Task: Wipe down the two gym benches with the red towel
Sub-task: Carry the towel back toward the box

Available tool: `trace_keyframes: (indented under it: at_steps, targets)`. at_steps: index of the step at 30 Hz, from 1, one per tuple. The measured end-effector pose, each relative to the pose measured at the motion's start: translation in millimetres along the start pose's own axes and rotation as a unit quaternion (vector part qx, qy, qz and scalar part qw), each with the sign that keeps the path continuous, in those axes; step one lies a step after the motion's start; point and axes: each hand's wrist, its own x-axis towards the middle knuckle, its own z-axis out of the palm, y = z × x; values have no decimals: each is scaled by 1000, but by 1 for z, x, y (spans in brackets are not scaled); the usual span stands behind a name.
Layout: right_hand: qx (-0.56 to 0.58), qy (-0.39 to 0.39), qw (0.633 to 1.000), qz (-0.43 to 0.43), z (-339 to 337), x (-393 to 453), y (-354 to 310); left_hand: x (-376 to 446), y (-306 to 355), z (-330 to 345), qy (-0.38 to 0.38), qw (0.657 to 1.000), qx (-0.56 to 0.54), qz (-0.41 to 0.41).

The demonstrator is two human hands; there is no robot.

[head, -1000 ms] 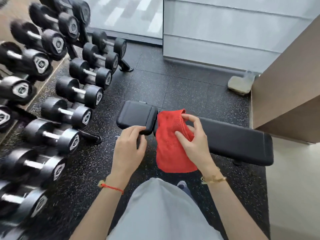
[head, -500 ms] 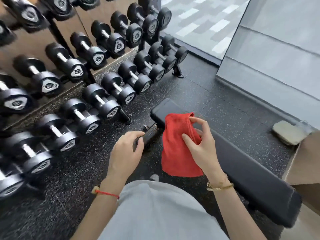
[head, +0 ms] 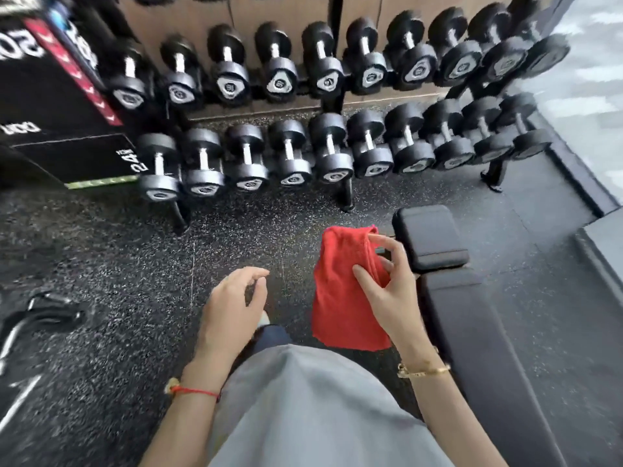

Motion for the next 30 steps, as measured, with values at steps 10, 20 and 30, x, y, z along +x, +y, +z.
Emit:
trace_keyframes:
  at_steps: [10,20,30]
  targets:
    - [-9,-192,981,-40,105,32,-29,-28,-61,-57,119,983,4,-141]
    - [1,-299,952,-72,289,45,-75,-29,-172,-167,207,953,4,-221]
    - [14,-353,933,-66,460,35,-100,-22,-297,-278,251,929,29,-269]
